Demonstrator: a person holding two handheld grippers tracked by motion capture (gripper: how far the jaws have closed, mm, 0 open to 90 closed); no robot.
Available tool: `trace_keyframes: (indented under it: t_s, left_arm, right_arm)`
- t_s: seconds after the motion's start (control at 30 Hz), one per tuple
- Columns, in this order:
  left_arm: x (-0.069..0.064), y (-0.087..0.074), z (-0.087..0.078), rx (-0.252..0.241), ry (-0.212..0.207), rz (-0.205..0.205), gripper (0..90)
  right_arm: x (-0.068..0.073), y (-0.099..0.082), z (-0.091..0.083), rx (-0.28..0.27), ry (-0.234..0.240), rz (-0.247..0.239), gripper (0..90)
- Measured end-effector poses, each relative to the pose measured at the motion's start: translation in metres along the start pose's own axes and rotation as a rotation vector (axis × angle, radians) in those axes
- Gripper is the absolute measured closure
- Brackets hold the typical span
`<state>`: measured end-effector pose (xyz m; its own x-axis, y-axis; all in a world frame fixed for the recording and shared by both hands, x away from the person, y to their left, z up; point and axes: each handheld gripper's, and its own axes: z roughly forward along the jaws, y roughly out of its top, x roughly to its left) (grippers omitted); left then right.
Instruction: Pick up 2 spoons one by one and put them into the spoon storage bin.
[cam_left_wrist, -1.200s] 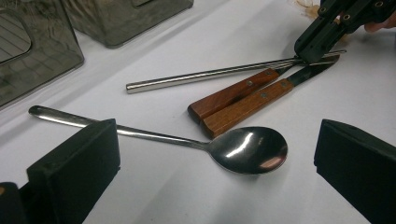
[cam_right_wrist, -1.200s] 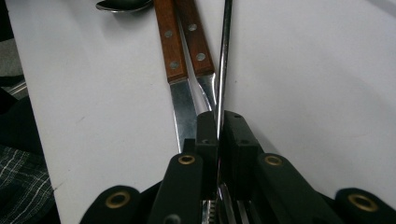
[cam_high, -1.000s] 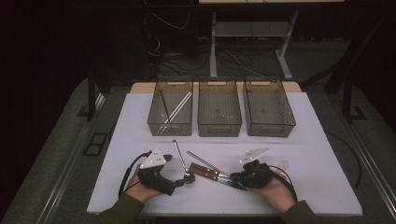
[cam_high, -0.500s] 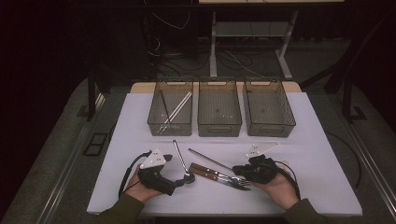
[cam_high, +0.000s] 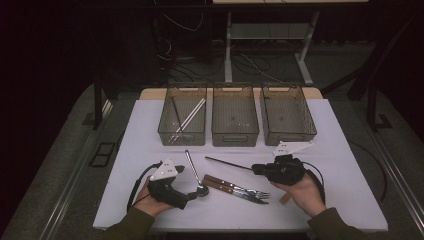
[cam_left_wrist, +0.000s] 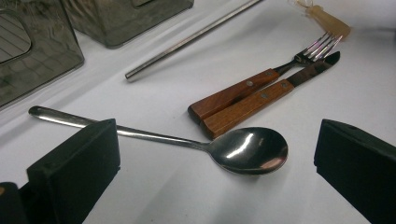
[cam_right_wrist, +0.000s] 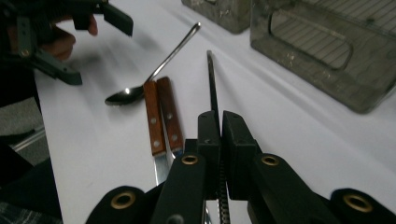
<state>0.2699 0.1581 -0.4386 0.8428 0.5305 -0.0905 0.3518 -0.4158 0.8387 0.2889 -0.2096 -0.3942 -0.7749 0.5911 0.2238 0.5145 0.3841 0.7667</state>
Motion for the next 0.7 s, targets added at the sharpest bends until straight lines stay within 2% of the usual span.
trace_keyframes:
  t_s: [0.17,0.33,0.7]
  left_arm:
    - [0.0,0.0,0.001,-0.007,0.001,-0.009,0.0]
    - [0.0,0.0,0.0,0.001,-0.001,-0.002,0.0]
    - [0.001,0.0,0.0,-0.007,0.001,-0.005,0.0]
  right_arm:
    - [-0.004,0.008,-0.003,-0.033,0.013,-0.007,86.9]
    - [-0.007,0.016,-0.006,-0.063,0.024,-0.005,86.8]
    - [-0.014,0.045,-0.014,-0.141,0.038,0.0,86.8]
